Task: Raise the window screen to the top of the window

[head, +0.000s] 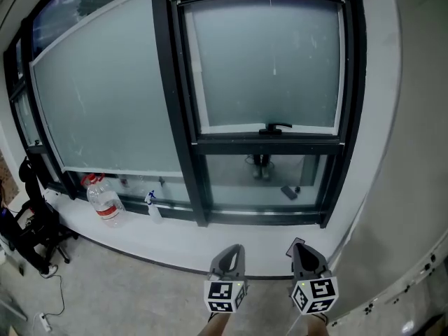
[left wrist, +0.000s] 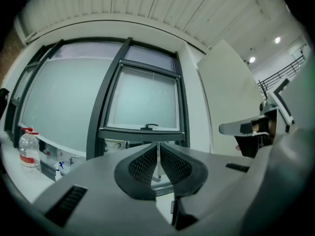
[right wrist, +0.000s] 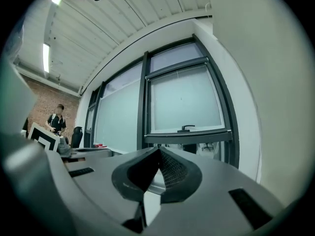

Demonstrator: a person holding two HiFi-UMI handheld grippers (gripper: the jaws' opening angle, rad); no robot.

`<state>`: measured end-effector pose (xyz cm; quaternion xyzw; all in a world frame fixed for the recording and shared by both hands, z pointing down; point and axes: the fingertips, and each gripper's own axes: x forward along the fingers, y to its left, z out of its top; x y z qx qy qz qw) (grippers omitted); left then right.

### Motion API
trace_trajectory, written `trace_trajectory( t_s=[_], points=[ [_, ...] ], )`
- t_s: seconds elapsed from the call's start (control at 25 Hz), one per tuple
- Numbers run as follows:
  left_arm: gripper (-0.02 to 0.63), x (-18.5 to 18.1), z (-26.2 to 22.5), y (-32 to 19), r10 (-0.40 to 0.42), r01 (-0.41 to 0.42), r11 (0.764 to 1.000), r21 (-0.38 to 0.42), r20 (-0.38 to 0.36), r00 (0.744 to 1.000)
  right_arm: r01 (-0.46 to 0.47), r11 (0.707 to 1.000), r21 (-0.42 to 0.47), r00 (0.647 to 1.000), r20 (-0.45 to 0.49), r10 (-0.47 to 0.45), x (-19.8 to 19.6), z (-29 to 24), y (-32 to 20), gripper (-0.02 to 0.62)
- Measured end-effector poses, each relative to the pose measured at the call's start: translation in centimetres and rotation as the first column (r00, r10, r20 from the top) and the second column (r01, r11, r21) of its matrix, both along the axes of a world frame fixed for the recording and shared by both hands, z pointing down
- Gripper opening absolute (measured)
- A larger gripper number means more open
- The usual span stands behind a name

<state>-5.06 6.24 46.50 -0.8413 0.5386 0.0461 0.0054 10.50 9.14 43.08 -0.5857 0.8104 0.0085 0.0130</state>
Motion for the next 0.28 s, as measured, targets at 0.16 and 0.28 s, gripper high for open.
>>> trace_trajectory(
  t_s=[0.16,0.28],
  points=[
    [0.023,0.4,1.2,0.5,0.026,-0.026,0.999,-0.02,0.02,0.999,0.01,1.0,0.007,1.0,-0.018,-0.01,-0.8,0.0,0.2,0.005],
    [0.023,0.7,1.7,0.7,0.04,-0.039,0.999,-0.025,0.027,0.999,0.016,1.0,0.009,0.999,-0.034,-0.016,-1.0,0.3,0.3,0.005]
  ],
)
